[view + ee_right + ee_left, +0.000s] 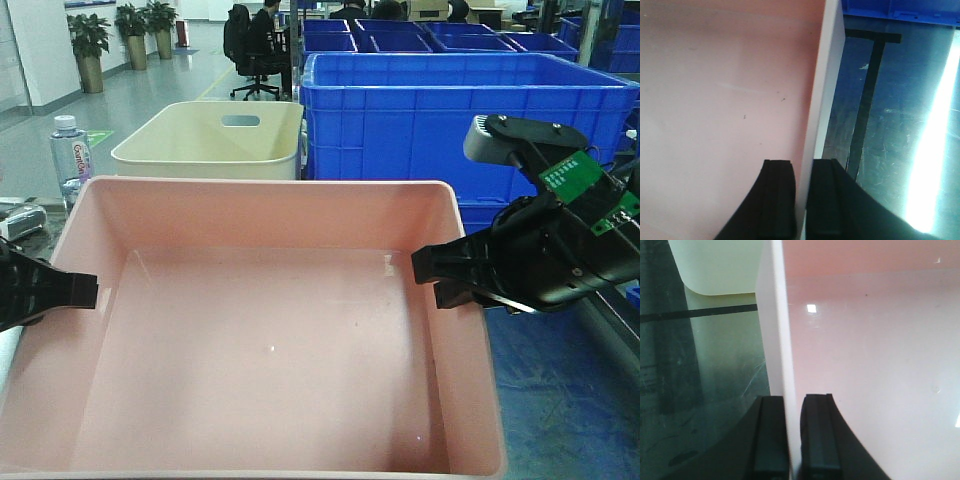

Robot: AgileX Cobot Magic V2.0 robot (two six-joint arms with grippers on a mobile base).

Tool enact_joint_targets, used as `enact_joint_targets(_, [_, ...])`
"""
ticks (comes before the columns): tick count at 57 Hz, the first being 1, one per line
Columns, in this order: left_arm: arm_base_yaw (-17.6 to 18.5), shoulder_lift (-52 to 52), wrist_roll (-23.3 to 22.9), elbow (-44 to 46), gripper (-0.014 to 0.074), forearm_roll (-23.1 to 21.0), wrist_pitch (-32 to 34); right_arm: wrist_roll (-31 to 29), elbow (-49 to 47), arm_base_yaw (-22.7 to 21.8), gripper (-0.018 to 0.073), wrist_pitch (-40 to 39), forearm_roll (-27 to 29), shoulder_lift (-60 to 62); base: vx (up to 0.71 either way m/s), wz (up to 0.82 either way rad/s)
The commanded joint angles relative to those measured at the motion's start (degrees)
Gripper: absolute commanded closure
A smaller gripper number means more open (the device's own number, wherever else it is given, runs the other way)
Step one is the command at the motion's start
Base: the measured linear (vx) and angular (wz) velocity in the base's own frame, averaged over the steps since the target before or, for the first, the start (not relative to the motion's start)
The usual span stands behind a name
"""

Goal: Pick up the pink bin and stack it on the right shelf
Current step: 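Hold the pink bin with both grippers while driving to the table, then lower the pink bin onto the table and open both grippers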

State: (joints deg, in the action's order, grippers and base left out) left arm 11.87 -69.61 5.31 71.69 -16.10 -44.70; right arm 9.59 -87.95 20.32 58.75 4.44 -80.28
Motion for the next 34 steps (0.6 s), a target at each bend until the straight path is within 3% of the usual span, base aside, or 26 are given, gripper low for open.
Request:
enact_joint_targets(1, [-0.3,1.4,0.3,1.8,0.0598,0.8,5.0,-1.8,-1.7,-1.0,0.0568,-4.3,-2.5,1.8,0.0,0.0])
enact_joint_targets(20, [-0.3,-7.8,0.3,1.8,0.0576,1.0,5.2,-1.9,-1.5,-1.0,0.0547,-7.2,-2.7,-7.9,0.0,0.0])
enact_joint_targets(34, [-0.3,-11.8,0.3,1.8,0.0451,1.0,5.7,-1.9,-1.5,-1.0,0.0415,-7.6,-2.7,-12.3,0.0,0.0])
